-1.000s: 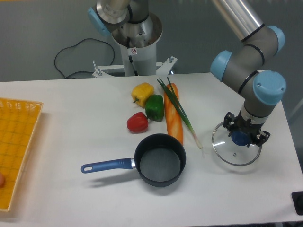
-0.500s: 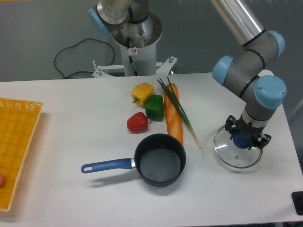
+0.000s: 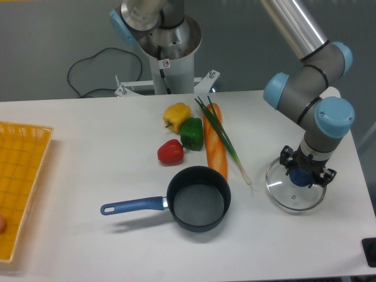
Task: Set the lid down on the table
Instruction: 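Hold the lid flat on the table with the gripper closed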
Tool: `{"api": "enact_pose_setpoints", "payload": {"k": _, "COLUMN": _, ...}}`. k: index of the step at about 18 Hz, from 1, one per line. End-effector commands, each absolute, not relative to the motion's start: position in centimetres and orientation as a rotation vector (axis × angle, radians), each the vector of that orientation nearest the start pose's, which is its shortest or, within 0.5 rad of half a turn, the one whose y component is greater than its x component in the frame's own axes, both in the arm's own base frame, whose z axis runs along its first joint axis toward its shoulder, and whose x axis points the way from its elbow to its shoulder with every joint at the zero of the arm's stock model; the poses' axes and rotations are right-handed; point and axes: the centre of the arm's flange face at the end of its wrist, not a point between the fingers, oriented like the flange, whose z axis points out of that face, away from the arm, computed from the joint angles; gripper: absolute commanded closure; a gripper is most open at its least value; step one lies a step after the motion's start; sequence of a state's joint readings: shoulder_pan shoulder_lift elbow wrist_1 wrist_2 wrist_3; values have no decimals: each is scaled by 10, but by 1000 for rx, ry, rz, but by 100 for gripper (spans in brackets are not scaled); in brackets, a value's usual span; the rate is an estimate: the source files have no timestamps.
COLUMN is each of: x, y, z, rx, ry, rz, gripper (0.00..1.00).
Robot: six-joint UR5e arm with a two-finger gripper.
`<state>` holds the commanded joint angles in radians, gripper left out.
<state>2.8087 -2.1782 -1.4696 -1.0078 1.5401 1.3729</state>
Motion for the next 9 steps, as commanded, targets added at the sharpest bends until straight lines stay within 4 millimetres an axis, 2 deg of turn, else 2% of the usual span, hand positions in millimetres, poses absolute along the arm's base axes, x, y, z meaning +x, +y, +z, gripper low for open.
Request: {"api": "enact_pose_setpoints", "payload": {"k": 9, "x": -608, "y": 357, "z": 220, "rx": -3089, "ry": 215, "rz": 72, "gripper": 52}}
